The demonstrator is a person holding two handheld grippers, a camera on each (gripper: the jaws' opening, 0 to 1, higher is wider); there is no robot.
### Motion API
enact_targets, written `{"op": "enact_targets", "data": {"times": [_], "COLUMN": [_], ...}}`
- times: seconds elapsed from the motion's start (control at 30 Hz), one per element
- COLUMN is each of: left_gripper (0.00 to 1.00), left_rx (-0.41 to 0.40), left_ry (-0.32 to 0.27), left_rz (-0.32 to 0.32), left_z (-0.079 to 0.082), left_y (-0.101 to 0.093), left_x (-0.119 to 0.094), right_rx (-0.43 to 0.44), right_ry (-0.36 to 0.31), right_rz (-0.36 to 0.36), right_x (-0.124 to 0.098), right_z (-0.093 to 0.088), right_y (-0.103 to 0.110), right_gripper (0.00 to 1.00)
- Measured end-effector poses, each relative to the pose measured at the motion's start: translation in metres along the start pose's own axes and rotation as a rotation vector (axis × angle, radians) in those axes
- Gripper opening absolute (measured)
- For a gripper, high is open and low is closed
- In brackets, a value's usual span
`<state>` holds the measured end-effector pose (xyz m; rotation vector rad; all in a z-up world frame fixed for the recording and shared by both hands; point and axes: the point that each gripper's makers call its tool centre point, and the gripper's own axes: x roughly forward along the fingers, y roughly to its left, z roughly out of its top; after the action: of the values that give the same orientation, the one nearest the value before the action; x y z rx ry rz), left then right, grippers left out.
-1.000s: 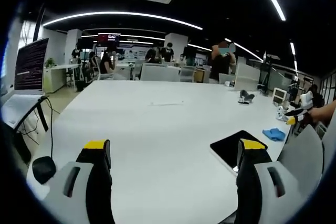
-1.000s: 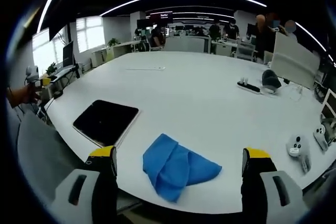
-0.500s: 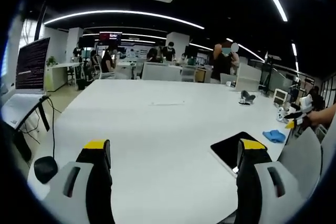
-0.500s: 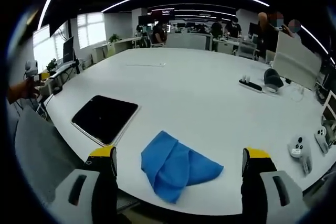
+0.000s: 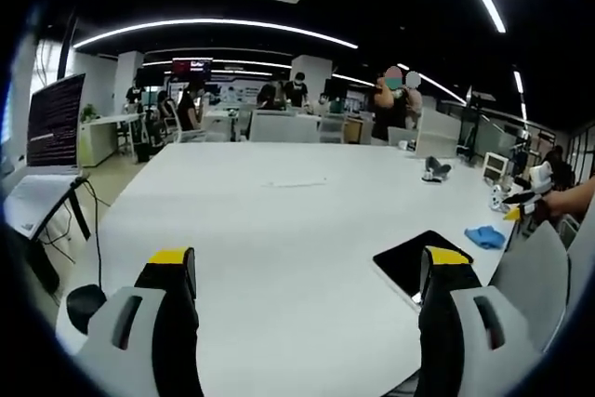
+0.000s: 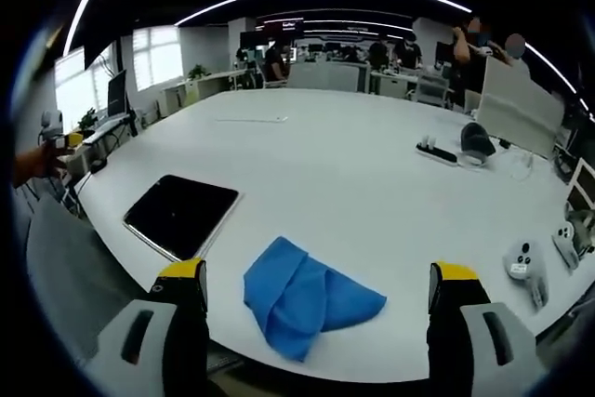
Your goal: Wipe the mirror surface with the cleaning cloth until all visible marks leave the cleaned area.
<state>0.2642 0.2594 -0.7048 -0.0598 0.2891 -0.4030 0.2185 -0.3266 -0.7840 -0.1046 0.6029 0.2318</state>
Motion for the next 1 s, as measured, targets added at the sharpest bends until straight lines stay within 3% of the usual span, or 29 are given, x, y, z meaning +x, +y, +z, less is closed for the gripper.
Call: {"op": "enact_targets", "data": {"times": [0.03,0.13,0.33,0.53,1.0], "left_gripper": [0.99,0.99,0.99,0.99,0.99], "left_rx": [0.020,-0.010,0.007,-0.006,-0.015], "left_ry": [0.033,0.035,0.091,0.070,0.078], "left_rz": [0.034,0.013,-0.006,-0.002,0.003], "left_z": [-0.006,-0.008,-0.021,-0.011,-0.012], "left_y": [0.005,-0.004,-0.014,-0.014,-0.014], "left_x": [0.001,0.003,0.003,0.002,-0.003], "right_rx": [0.003,-0.002,0.020,0.018,0.017], "right_ry": [0.007,0.024,0.034,0.022,0.026], "right_rz": [0.000,0.005,0.012,0.010,0.015], "right_x": [0.002,0.004,0.003,0.002,0.002], "right_z": [-0.002,-0.008,-0.015,-0.011,-0.008], "right_y": [0.000,0.003,0.005,0.002,0.005], "right_gripper": [0.98,0.98,0.98,0.98,0.98]}}
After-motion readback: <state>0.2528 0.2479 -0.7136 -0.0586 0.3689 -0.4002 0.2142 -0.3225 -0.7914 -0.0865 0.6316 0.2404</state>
